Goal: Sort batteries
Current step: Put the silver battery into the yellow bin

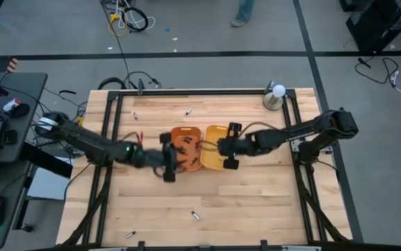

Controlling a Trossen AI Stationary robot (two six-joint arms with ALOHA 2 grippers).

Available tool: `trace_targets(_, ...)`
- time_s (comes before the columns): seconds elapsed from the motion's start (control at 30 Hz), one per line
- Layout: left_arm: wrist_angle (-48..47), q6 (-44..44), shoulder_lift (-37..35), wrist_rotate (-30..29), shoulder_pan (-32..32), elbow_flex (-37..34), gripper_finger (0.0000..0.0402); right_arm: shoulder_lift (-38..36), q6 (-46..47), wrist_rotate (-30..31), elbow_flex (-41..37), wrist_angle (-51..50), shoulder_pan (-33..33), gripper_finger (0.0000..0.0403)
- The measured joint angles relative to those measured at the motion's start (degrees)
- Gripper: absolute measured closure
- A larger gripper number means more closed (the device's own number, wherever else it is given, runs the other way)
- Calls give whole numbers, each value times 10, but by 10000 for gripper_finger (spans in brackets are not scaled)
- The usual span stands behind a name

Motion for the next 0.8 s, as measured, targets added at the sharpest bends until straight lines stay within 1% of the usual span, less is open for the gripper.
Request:
trace_targets(0.13, 9, 39, -11, 76, 85, 0, 216, -37, -56, -101, -42, 72, -55, 386)
trace_targets(0.23, 10, 48, -14, 120, 143, 0, 216, -62, -84, -181, -73, 92, -95, 386)
trace_targets(0.3, 10, 56, -14, 143, 177, 0, 216, -74, -98, -208, -92, 98, -116, 385)
trace_targets(0.37, 22, 59, -12, 172, 208, 0, 216, -83, -116, -220, -115, 126, -135, 385)
trace_targets(0.47, 52, 60, -2, 236, 247, 0, 216, -85, -135, -234, -153, 222, -164, 385)
trace_targets(0.53, 69, 63, 1, 266, 268, 0, 216, -85, -141, -273, -175, 277, -186, 385)
trace_targets(0.63, 75, 70, 1, 282, 297, 0, 216, -85, -142, -352, -196, 327, -216, 385)
trace_targets(0.7, 71, 70, 1, 283, 315, 0, 216, -84, -142, -398, -197, 320, -232, 385)
trace_targets(0.8, 82, 69, 1, 288, 336, 0, 216, -85, -144, -445, -197, 295, -244, 385)
